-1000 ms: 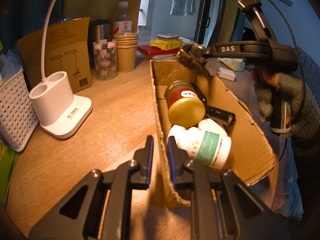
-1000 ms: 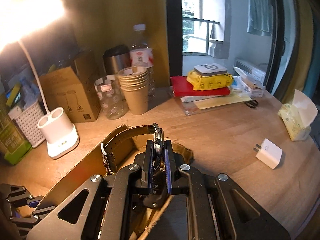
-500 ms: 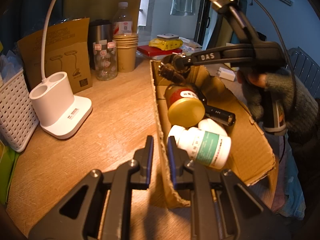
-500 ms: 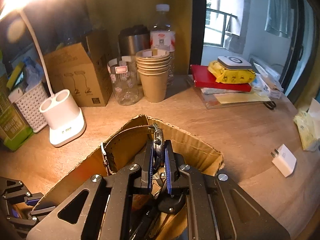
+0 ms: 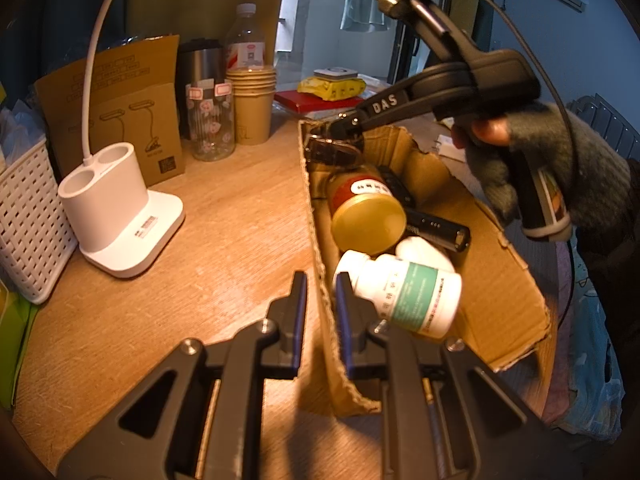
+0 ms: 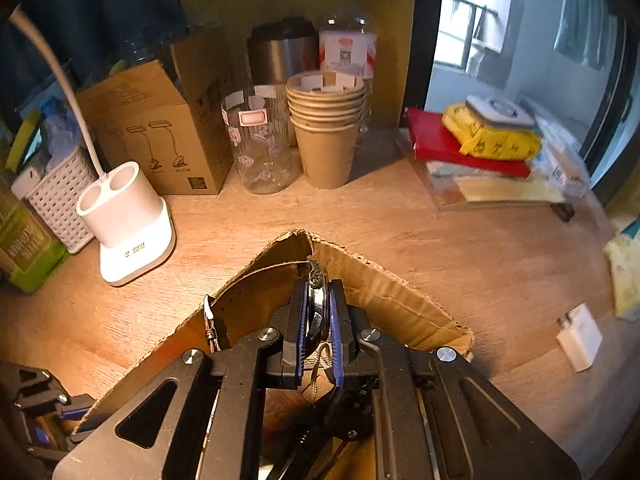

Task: Organize rigid objects
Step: 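Lower the wristwatch into the box and open the right gripper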

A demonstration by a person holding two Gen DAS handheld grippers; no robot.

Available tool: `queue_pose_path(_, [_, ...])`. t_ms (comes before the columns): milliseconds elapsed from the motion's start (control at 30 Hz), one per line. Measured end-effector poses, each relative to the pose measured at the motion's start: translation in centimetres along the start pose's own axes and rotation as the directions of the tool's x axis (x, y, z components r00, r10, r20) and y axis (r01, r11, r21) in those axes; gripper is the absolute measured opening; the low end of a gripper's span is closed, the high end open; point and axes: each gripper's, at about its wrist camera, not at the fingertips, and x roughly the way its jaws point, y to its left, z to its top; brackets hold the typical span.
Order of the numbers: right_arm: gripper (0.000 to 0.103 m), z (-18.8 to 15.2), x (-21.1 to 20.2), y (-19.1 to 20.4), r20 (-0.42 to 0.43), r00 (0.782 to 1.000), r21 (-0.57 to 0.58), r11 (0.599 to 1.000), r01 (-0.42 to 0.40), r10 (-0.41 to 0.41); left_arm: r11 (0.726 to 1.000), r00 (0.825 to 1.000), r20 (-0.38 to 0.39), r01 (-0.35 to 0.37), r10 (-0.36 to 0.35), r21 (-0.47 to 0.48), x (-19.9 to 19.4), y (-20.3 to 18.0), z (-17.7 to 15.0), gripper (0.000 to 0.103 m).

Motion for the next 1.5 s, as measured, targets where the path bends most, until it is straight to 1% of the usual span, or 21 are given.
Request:
queue_pose_path(133, [0.014, 0.2, 1.1, -1.0, -0.047, 0.998, 0.049, 0.998, -0.05, 0.053, 1.0, 1.0, 0.0, 0.0, 0.0, 0.0, 0.0, 0.0, 0.0, 0.016])
queue_pose_path(200, [0.017, 0.2, 1.6, -1.2, -0.065, 0.997, 0.06, 0.997, -0.047, 0.051, 1.0, 1.0, 0.001, -0.001, 0.001, 0.002, -0.1, -0.1, -0.1, 0.016])
queue_pose_path(300, [0.018, -0.1, 3.0, -1.3, -0.123, 0.991, 0.062, 0.997, -0.046, 0.054, 1.0, 1.0, 0.001, 0.0, 0.0, 0.005, -0.1, -0.2, -0.1, 0.016])
queue_pose_path(400, [0.02, -0.1, 2.8, -1.8, -0.108, 0.992, 0.082, 0.995, -0.062, 0.07, 1.0, 1.0, 0.003, -0.001, 0.001, 0.005, -0.1, -0.2, -0.2, 0.016])
queue_pose_path(467, [0.033, -0.1, 2.7, -1.9, -0.107, 0.989, 0.09, 0.992, -0.088, 0.097, 1.0, 1.0, 0.002, -0.001, 0.001, 0.005, -0.1, -0.3, -0.2, 0.016])
queue_pose_path(500, [0.035, -0.1, 2.7, -1.9, -0.109, 0.989, 0.096, 0.991, -0.094, 0.104, 1.0, 1.0, 0.002, -0.001, 0.001, 0.006, -0.1, -0.3, -0.2, 0.016])
queue_pose_path(633, [0.037, -0.1, 1.4, -1.4, -0.054, 0.995, 0.063, 0.995, -0.083, 0.086, 1.0, 1.0, 0.002, -0.001, 0.001, 0.004, -0.2, -0.4, -0.2, 0.016])
queue_pose_path(733, [0.038, -0.1, 0.8, -1.4, -0.038, 0.995, 0.072, 0.994, -0.085, 0.088, 1.0, 1.0, 0.002, -0.001, 0.001, 0.004, -0.2, -0.3, -0.2, 0.016])
queue_pose_path(833, [0.038, -0.2, 0.0, -1.7, -0.01, 0.998, 0.077, 0.995, -0.058, 0.059, 1.0, 1.0, 0.002, -0.001, 0.001, 0.004, -0.2, -0.4, -0.2, 0.016])
queue_pose_path(900, [0.038, -0.3, -0.5, -1.9, 0.009, 0.998, 0.079, 0.995, -0.056, 0.055, 1.0, 1.0, 0.002, -0.001, 0.001, 0.004, -0.2, -0.4, -0.2, 0.016])
queue_pose_path(967, [0.042, -0.4, -1.0, -2.0, 0.026, 0.999, 0.075, 0.996, -0.041, 0.039, 1.0, 1.0, 0.003, -0.002, 0.002, 0.005, -0.2, -0.4, -0.2, 0.016])
queue_pose_path(1100, [0.045, -0.8, -1.9, -2.4, 0.042, 0.999, 0.076, 0.997, -0.021, 0.018, 1.0, 1.0, 0.003, -0.002, 0.002, 0.005, -0.2, -0.4, -0.3, 0.016])
queue_pose_path(1167, [0.054, -1.1, -2.7, -2.8, 0.062, 0.998, 0.075, 0.997, -0.008, 0.003, 1.0, 1.0, 0.003, -0.002, 0.002, 0.005, -0.2, -0.4, -0.3, 0.016])
queue_pose_path(1233, [0.06, -1.5, -3.4, -3.2, 0.091, 0.996, 0.069, 0.998, -0.006, 0.0, 1.0, 1.0, 0.004, -0.003, 0.003, 0.006, -0.2, -0.4, -0.3, 0.016])
queue_pose_path(1333, [0.061, -2.4, -4.5, -3.9, 0.117, 0.993, 0.067, 0.998, 0.009, -0.017, 1.0, 1.0, 0.004, -0.004, 0.004, 0.006, -0.2, -0.4, -0.3, 0.016])
queue_pose_path(1500, [0.062, -3.8, -6.0, -5.6, 0.15, 0.987, 0.094, 0.995, 0.042, -0.056, 1.0, 1.0, 0.004, -0.003, 0.003, 0.006, -0.3, -0.4, -0.3, 0.016])
